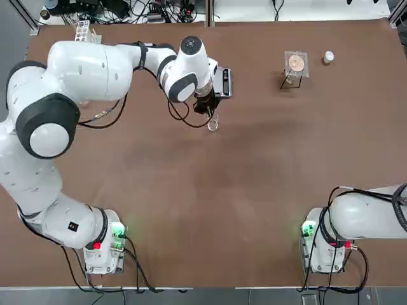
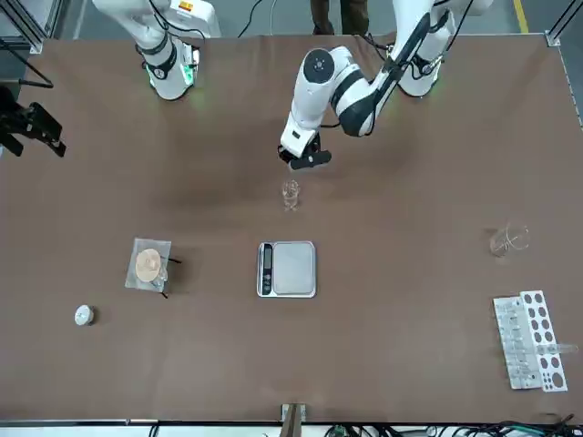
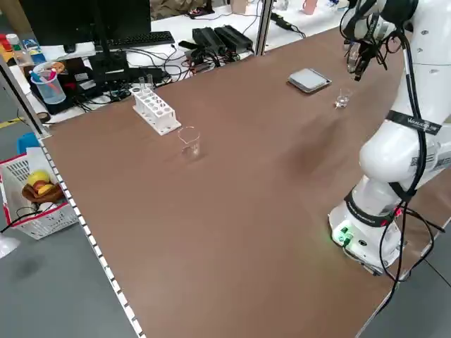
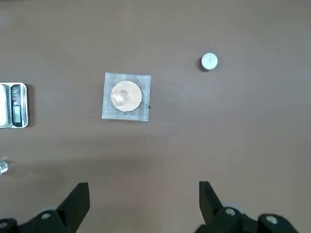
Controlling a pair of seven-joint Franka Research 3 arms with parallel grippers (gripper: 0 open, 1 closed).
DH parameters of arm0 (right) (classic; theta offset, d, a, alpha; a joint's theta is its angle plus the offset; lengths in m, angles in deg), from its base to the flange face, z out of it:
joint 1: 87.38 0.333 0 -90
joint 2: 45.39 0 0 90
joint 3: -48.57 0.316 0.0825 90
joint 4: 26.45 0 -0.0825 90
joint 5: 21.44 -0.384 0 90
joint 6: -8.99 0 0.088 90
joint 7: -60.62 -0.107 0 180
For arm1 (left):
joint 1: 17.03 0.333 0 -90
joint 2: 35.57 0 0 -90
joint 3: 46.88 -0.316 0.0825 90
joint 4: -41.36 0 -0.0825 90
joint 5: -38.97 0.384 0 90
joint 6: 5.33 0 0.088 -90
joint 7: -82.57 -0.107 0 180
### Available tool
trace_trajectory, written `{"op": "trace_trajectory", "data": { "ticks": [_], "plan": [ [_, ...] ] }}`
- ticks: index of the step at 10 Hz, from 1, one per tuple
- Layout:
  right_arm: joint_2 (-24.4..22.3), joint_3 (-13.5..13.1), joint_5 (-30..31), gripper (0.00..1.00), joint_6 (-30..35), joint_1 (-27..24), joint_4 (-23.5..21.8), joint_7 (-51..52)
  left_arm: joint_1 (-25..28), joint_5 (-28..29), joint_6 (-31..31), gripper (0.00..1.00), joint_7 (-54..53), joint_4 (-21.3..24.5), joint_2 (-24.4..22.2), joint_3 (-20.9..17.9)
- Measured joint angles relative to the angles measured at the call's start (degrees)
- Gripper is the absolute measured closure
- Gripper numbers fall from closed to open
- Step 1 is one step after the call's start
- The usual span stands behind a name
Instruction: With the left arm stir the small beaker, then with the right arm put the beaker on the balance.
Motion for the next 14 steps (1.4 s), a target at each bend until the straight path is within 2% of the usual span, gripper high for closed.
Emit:
{"op": "trace_trajectory", "data": {
  "ticks": [4, 8, 11, 14],
  "plan": [
    [0.0, 0.0, 0.0, 0.00, 0.0, 0.0, 0.0, 0.0, -0.5, 0.4, -1.7, 0.93, 1.5, -2.3, 0.9, -0.2],
    [0.0, 0.0, 0.0, 0.00, 0.0, 0.0, 0.0, 0.1, -1.2, 4.0, -3.4, 0.93, 3.7, -3.2, 2.9, -0.5],
    [0.0, 0.0, 0.0, 0.00, 0.0, 0.1, 0.0, 0.1, -0.9, 4.3, -4.4, 0.93, 3.9, -6.4, 4.8, -1.1],
    [0.0, 0.0, 0.0, 0.00, 0.0, 0.1, 0.0, 0.1, -2.1, 4.3, -5.9, 0.93, 5.1, -6.6, 4.9, -1.0]
  ]
}}
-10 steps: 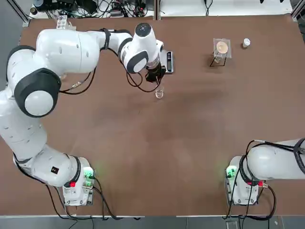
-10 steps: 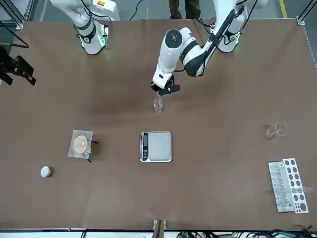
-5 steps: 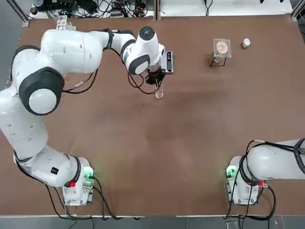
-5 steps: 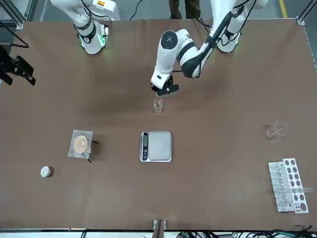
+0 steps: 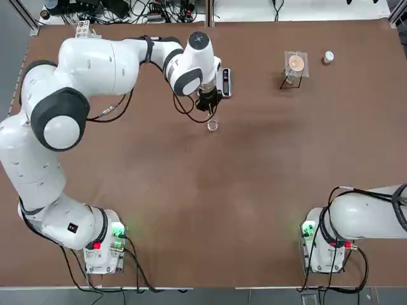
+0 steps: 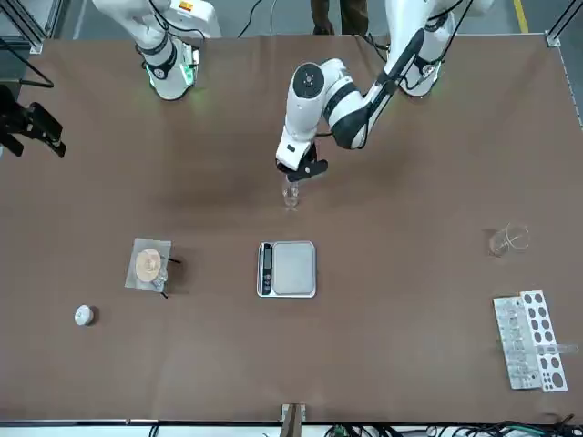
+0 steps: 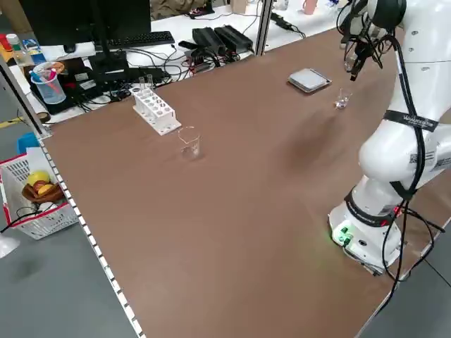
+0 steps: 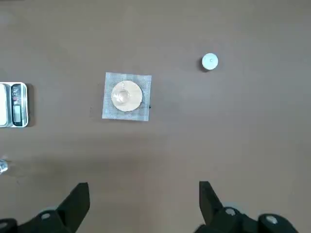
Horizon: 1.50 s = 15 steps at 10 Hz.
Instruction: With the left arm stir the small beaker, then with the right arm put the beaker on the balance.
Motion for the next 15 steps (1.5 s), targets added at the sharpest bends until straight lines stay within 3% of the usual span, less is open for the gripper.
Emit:
{"op": "trace_trajectory", "data": {
  "ticks": [15],
  "plan": [
    [0.0, 0.1, 0.0, 0.00, 0.0, 0.0, 0.0, 0.0, -1.4, 0.7, -0.5, 0.93, 3.3, -0.7, 0.3, -0.1]
  ]
}}
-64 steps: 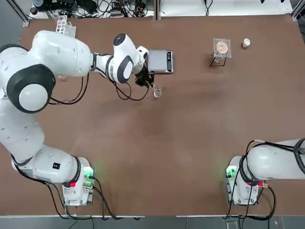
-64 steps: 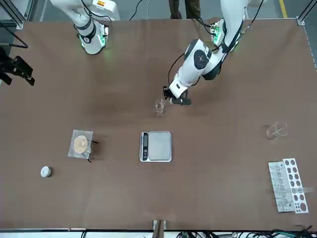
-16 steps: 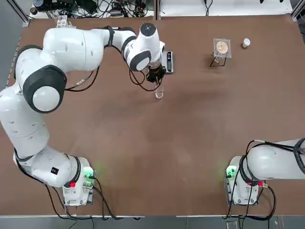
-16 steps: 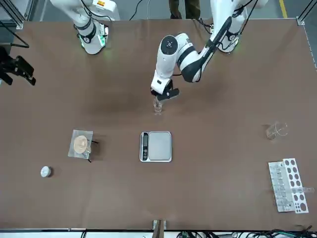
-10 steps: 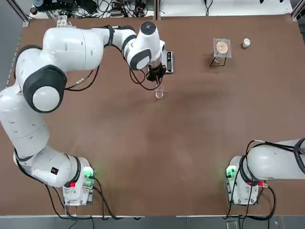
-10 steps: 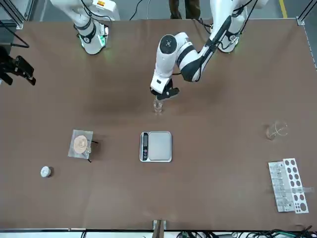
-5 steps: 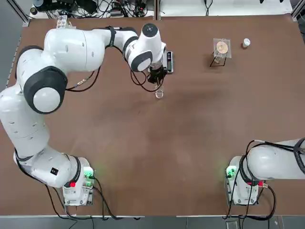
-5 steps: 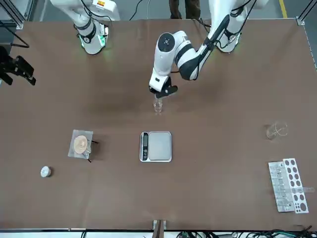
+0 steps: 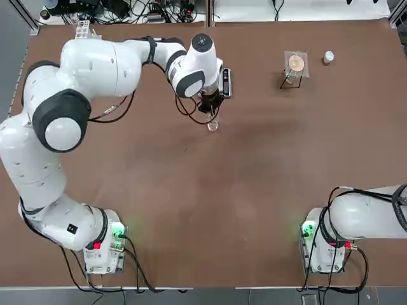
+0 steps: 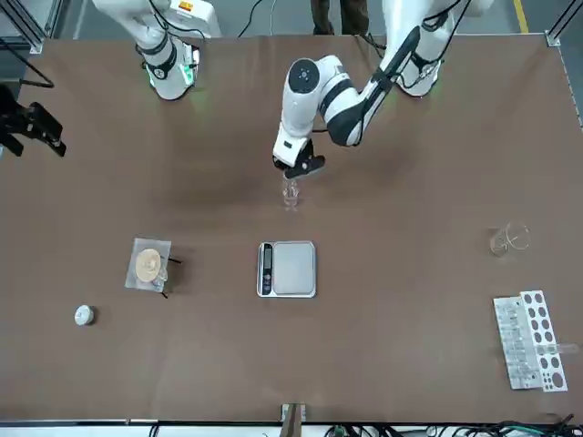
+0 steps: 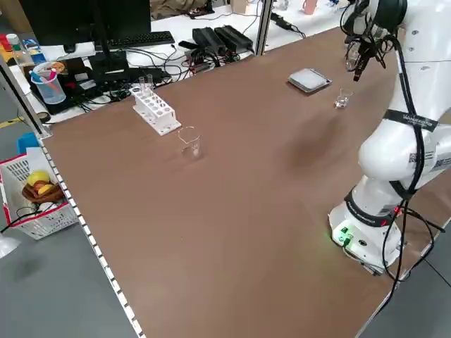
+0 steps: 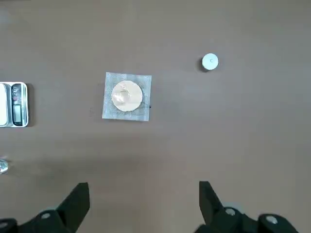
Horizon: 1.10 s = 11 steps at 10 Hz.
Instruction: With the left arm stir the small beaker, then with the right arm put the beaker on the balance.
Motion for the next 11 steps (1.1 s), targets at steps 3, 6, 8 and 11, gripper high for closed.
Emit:
{"op": "trace_trajectory", "data": {
  "ticks": [3, 6, 8, 11],
  "plan": [
    [0.0, 0.0, 0.0, 0.00, 0.0, 0.0, 0.0, 0.0, 0.8, 0.9, 0.0, 0.93, 0.1, 0.0, 0.0, -0.4],
    [0.0, 0.0, 0.1, 0.00, 0.0, 0.0, 0.0, 0.0, 1.3, 1.2, 0.0, 0.93, 0.1, 0.0, 0.2, -0.4],
    [0.0, 0.0, 0.1, 0.00, 0.0, 0.0, 0.0, 0.0, 0.4, 1.2, 0.0, 0.93, 1.0, 0.0, 0.2, -0.2],
    [0.0, 0.0, 0.1, 0.00, -0.1, 0.0, 0.1, 0.0, -1.4, 1.2, -0.2, 0.93, 2.6, -0.1, 0.3, -0.1]
  ]
}}
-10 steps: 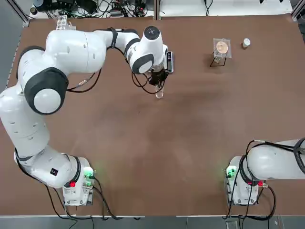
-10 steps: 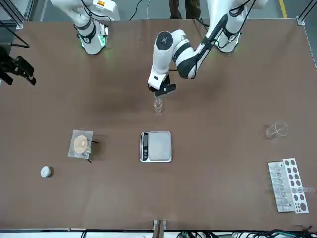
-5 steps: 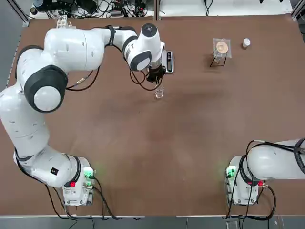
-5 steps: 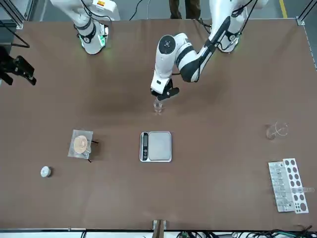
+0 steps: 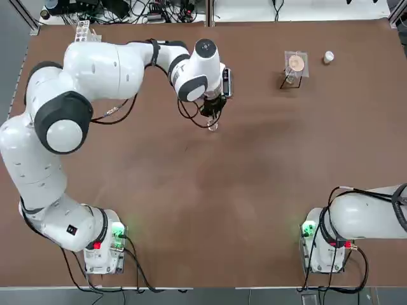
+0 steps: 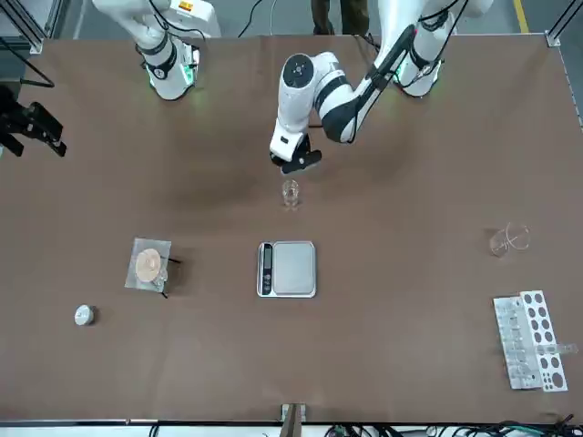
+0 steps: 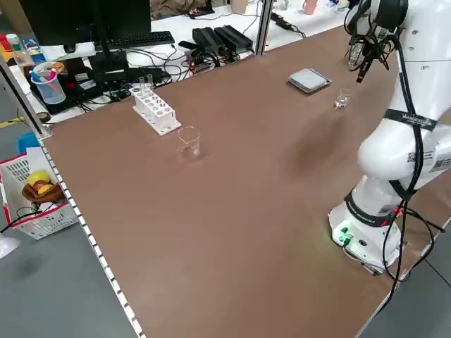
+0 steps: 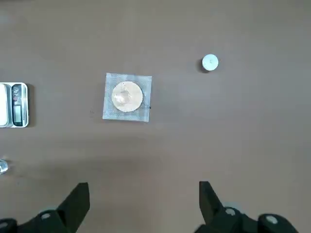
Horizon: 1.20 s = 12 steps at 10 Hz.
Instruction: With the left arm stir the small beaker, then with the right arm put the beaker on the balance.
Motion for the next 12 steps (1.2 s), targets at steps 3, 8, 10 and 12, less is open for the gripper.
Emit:
{"op": "trace_trajectory", "data": {
  "ticks": [3, 8, 10, 12],
  "plan": [
    [0.0, 0.0, 0.0, 0.00, 0.0, 0.0, 0.1, 0.0, 1.1, 0.0, -0.1, 0.93, -0.1, -0.7, 0.0, -0.3],
    [0.0, 0.0, 0.0, 0.00, 0.0, 0.0, 0.4, 0.0, 2.0, 0.2, -4.3, 0.93, -0.2, -3.3, 0.0, -0.2],
    [0.0, 0.1, 0.0, 0.00, -0.1, 0.0, 0.4, 0.0, 2.0, 0.2, -8.0, 0.93, -0.2, -5.9, -0.1, 0.0],
    [0.0, 0.1, 0.0, 0.00, -0.1, 0.1, 0.4, 0.0, 2.0, 0.2, -9.2, 0.93, -0.2, -6.7, -0.2, 0.3]
  ]
}}
